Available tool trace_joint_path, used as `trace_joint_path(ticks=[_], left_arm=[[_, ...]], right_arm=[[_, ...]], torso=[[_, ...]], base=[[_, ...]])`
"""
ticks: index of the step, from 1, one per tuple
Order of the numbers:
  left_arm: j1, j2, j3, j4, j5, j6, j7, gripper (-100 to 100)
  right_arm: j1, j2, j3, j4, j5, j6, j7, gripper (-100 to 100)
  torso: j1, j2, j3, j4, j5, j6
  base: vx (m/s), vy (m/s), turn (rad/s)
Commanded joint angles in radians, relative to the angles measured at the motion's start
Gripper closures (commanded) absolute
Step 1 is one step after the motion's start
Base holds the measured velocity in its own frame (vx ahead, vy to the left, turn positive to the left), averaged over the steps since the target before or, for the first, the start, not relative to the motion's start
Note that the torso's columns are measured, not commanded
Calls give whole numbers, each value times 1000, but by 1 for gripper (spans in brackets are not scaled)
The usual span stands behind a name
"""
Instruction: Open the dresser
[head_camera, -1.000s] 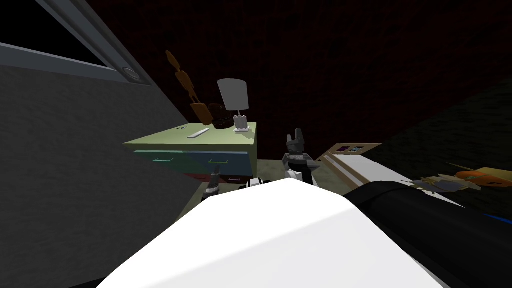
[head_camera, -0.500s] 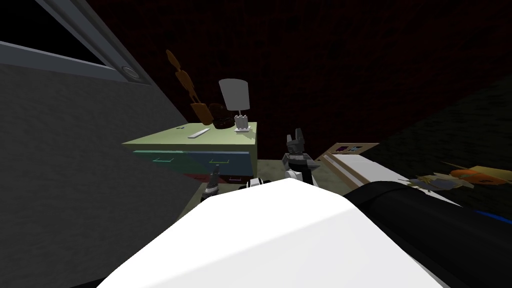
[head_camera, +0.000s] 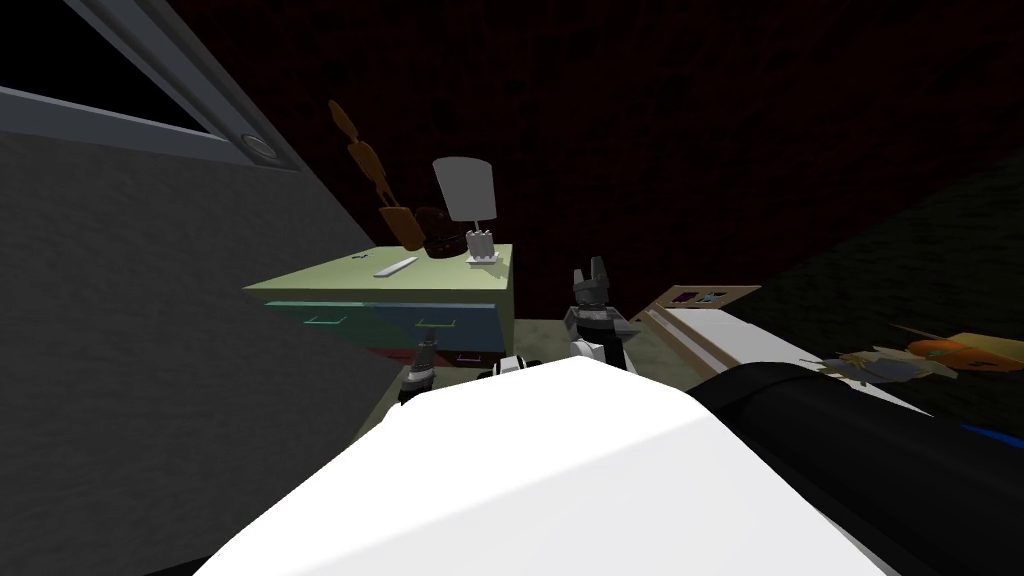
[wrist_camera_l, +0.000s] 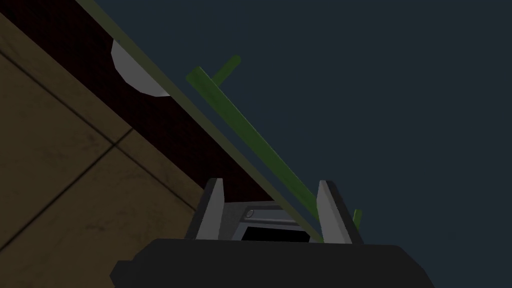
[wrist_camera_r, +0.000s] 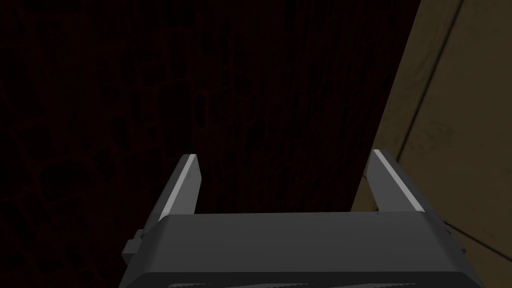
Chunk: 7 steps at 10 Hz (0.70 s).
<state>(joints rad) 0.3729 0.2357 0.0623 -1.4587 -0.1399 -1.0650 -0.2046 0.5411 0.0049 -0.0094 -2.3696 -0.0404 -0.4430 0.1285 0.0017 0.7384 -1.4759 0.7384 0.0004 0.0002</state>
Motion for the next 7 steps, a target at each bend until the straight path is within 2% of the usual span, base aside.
trace_joint_path(ticks=[1,2,3,4,6,7], left_arm=[[8,-12,-7,25,-5,-36,-14,100],[15,-22,-13,44,-9,-61,-26,100],[9,-17,-9,39,-6,-46,-19,100],[12,-32,-12,52,-10,-66,-37,-100],[12,-34,-13,53,-10,-66,-38,-100],[3,-20,-5,28,-5,-33,-24,-100]], right_arm=[[0,0,0,0,0,0,0,0],[0,0,0,0,0,0,0,0],[0,0,0,0,0,0,0,0],[0,0,0,0,0,0,0,0],[0,0,0,0,0,0,0,0],[0,0,0,0,0,0,0,0]], torso=[[-7,4,2,3,-3,2],[-9,3,2,1,-3,2],[-4,0,0,0,-1,0],[-2,-1,0,0,-1,0],[-7,-1,-1,-1,-2,0],[0,-1,0,0,0,0]], base=[[-1,12,-35],[-1,25,-7],[-2,12,-1],[1,-104,22],[2,-101,33],[2,-38,12]])
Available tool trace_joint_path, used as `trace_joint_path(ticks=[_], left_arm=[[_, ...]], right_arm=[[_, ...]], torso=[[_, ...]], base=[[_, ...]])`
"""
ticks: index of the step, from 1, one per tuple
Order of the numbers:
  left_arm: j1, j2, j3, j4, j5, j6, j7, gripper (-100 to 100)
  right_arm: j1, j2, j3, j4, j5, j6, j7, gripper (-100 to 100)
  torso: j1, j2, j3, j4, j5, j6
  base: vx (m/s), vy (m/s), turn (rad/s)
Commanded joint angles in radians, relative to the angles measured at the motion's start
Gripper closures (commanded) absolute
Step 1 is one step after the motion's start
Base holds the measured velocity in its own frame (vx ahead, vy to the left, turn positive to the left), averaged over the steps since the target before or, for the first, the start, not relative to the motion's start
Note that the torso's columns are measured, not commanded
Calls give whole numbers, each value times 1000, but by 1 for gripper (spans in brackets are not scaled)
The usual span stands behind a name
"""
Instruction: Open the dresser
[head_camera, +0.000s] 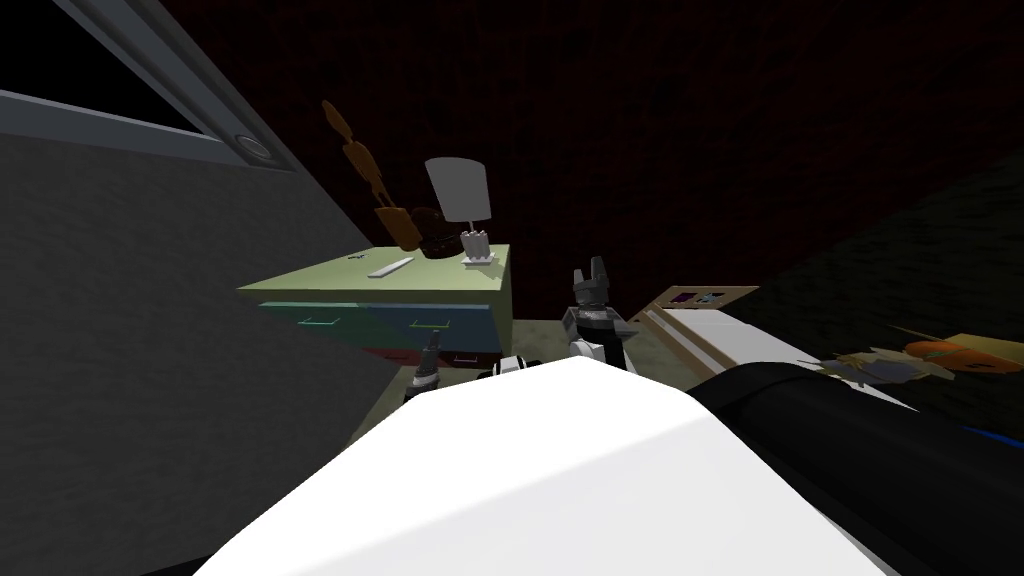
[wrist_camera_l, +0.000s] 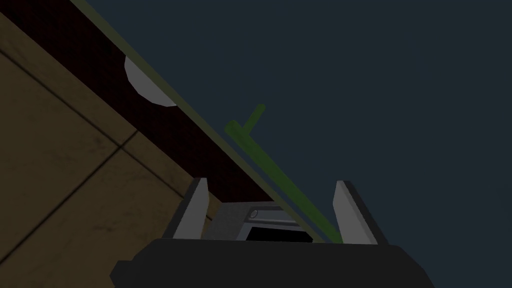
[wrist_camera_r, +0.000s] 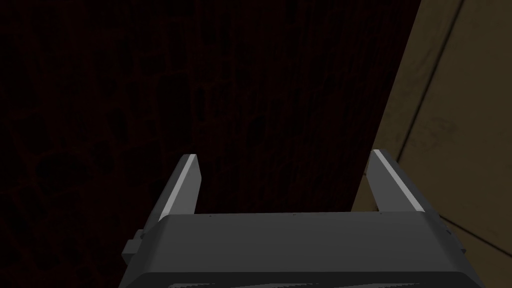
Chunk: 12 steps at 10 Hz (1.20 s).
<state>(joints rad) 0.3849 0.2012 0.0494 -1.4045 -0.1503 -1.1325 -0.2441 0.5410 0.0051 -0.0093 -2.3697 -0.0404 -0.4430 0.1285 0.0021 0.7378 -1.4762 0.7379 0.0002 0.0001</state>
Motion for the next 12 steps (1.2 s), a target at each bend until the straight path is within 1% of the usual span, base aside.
trace_joint_path(ticks=[1,3,4,5,6,7,8,9,10,12], left_arm=[[-11,18,10,-33,7,43,19,-100],[-19,33,18,-60,12,77,34,-100],[-17,30,17,-49,12,62,30,-100],[-9,15,8,-26,5,34,15,100],[-4,7,4,-13,3,17,8,100],[-2,4,2,-7,1,9,4,100],[-6,8,7,-14,5,20,10,100],[6,24,11,-43,9,34,27,100],[9,28,13,-51,10,38,31,100],[22,50,20,-89,16,60,54,100]], right_arm=[[0,0,0,0,0,0,0,0],[0,0,0,0,0,0,0,0],[0,0,0,0,0,0,0,0],[0,0,0,0,0,0,0,0],[0,0,0,0,0,0,0,0],[0,0,0,0,0,0,0,0],[0,0,0,0,0,0,0,0],[0,0,0,0,0,0,0,0],[0,0,0,0,0,0,0,0],[0,0,0,0,0,0,0,0]], torso=[[2,0,0,0,1,0],[-1,0,0,0,0,0],[-2,0,0,0,0,0],[-2,0,0,0,0,0],[-1,0,0,0,0,0],[-5,3,1,1,-2,2],[-7,2,2,0,-1,1],[-6,0,0,0,-1,0],[-4,6,3,2,-2,-2],[-3,10,5,6,-3,-1]], base=[[2,-34,27],[1,-23,10],[-2,-8,5],[-1,13,-39],[-2,32,-23],[-1,43,-5],[-3,20,-2],[-103,0,44],[-172,-2,43],[-186,10,46]])
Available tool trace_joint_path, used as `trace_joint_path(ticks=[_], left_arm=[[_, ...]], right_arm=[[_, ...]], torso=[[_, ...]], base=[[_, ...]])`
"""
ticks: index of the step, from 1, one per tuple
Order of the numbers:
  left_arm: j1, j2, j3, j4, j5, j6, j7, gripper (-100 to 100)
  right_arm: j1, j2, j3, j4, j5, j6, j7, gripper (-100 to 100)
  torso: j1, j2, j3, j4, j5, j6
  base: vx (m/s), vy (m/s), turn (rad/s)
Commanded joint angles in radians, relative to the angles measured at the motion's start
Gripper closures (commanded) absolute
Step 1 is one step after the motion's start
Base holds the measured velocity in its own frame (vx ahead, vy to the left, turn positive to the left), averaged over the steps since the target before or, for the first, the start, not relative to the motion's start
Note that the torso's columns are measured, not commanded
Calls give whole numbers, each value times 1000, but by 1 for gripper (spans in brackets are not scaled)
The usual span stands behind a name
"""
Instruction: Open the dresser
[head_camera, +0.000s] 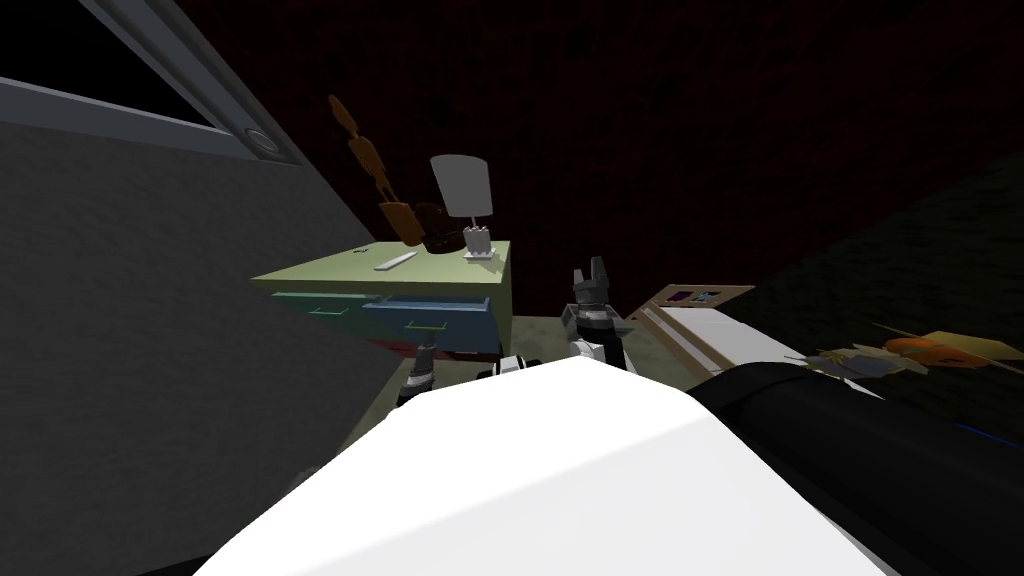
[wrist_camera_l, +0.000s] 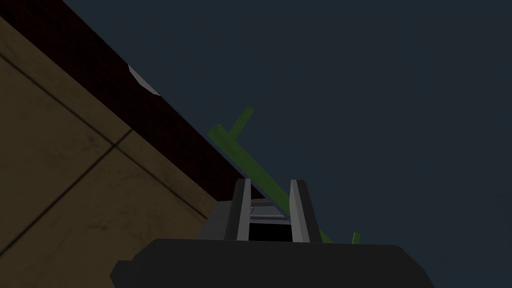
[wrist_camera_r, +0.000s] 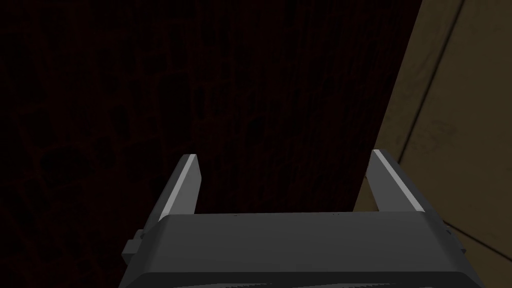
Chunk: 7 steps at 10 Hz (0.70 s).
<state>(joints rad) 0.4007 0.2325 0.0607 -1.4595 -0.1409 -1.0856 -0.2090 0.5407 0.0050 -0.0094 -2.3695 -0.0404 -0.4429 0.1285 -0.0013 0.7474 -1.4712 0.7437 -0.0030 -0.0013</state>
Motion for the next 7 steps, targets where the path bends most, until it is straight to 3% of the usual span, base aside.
trace_joint_path(ticks=[1,5,6,7], left_arm=[[9,8,0,-16,0,13,9,100],[65,28,-2,-69,5,-23,31,100],[63,20,-9,-56,-1,-2,26,100],[70,40,1,-89,7,31,48,-100]], right_arm=[[0,0,0,0,0,0,0,0],[0,0,0,0,0,0,0,0],[0,0,0,0,0,0,0,0],[0,0,0,0,0,0,0,0]], torso=[[0,-1,-1,2,-2,-1],[0,-2,-2,1,-2,-1],[-2,0,-1,2,-3,-1],[-4,-6,-4,0,-3,1]], base=[[-89,13,10],[-156,39,59],[-90,22,18],[-27,-15,11]])
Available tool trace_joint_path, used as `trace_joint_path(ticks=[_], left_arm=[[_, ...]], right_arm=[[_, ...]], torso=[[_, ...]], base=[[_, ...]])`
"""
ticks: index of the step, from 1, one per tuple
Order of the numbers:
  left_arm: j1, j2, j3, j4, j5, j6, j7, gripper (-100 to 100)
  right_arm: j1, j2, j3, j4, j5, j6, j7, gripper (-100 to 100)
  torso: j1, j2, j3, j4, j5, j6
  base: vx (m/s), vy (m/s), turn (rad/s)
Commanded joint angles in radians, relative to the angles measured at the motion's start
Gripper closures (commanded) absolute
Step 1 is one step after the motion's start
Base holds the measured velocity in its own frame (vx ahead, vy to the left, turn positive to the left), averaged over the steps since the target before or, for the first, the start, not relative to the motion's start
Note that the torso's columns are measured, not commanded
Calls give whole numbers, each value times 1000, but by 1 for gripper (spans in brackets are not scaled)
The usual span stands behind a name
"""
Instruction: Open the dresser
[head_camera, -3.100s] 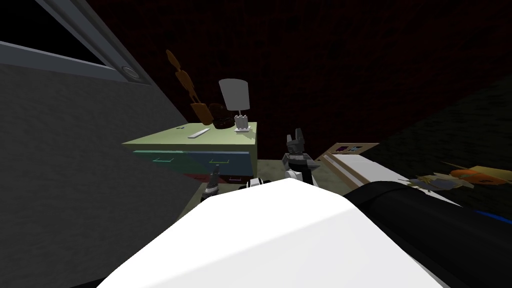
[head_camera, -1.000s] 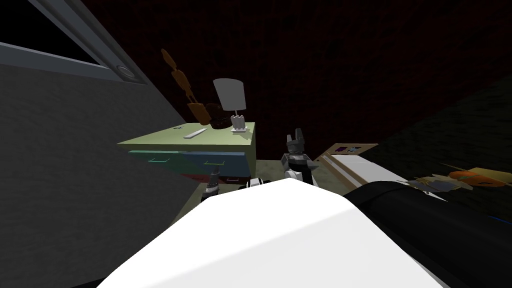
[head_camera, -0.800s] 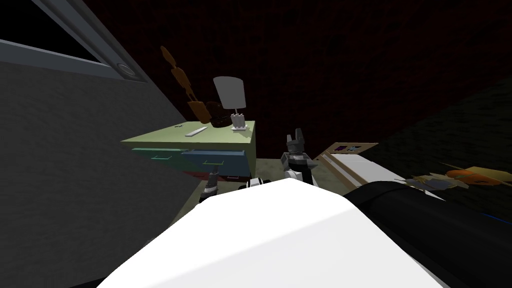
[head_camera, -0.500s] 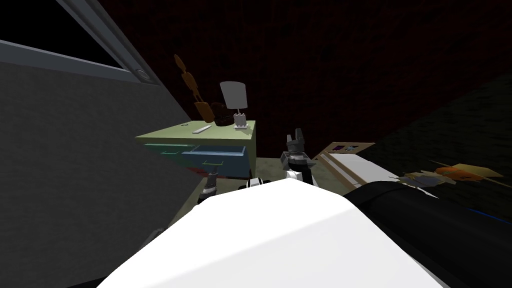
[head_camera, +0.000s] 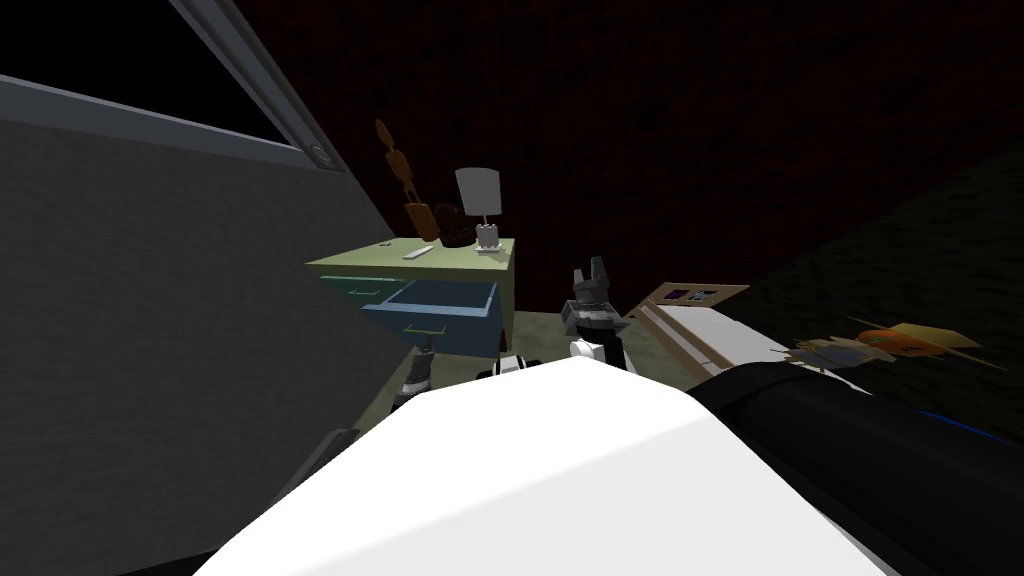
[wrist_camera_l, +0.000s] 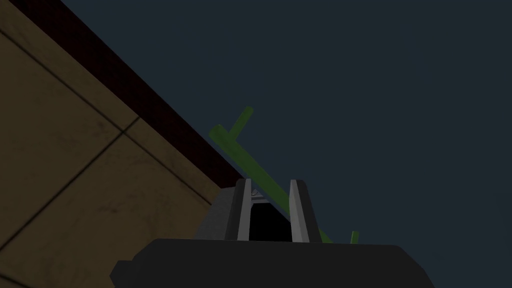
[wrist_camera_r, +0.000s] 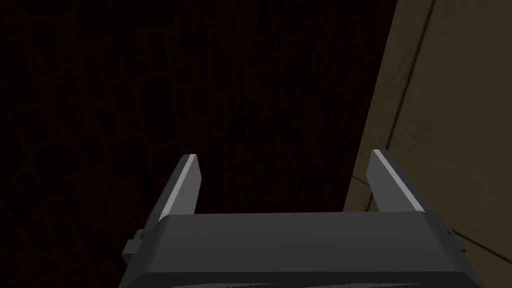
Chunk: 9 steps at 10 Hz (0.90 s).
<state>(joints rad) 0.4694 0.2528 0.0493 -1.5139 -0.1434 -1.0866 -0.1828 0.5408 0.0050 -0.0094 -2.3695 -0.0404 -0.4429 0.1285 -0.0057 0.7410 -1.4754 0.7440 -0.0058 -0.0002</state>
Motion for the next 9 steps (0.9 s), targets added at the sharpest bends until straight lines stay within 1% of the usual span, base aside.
trace_joint_path(ticks=[1,4,5,6,7,8,9], left_arm=[[3,29,18,-51,15,47,33,-100],[5,59,37,-102,29,95,65,-100],[7,78,49,-136,39,126,87,-100],[8,88,55,-153,44,142,98,-100],[22,78,44,-146,37,138,90,-100],[24,80,46,-147,38,143,93,0],[25,79,46,-145,38,145,93,0]], right_arm=[[0,0,0,0,0,0,0,0],[0,0,0,0,0,0,0,0],[0,0,0,0,0,0,0,0],[0,0,0,0,0,0,0,0],[0,0,0,0,0,0,0,0],[0,0,0,0,0,0,0,0],[0,0,0,0,0,0,0,0]], torso=[[0,-6,-3,-4,2,0],[6,-5,-2,-6,5,1],[6,-3,-1,-6,6,0],[5,0,0,-3,3,-1],[3,2,1,0,0,-2],[3,2,2,-2,2,0],[3,1,1,-3,3,1]], base=[[-26,-33,17],[-10,-43,10],[-24,-53,6],[-21,-59,5],[-2,-21,10],[0,0,0],[0,0,0]])
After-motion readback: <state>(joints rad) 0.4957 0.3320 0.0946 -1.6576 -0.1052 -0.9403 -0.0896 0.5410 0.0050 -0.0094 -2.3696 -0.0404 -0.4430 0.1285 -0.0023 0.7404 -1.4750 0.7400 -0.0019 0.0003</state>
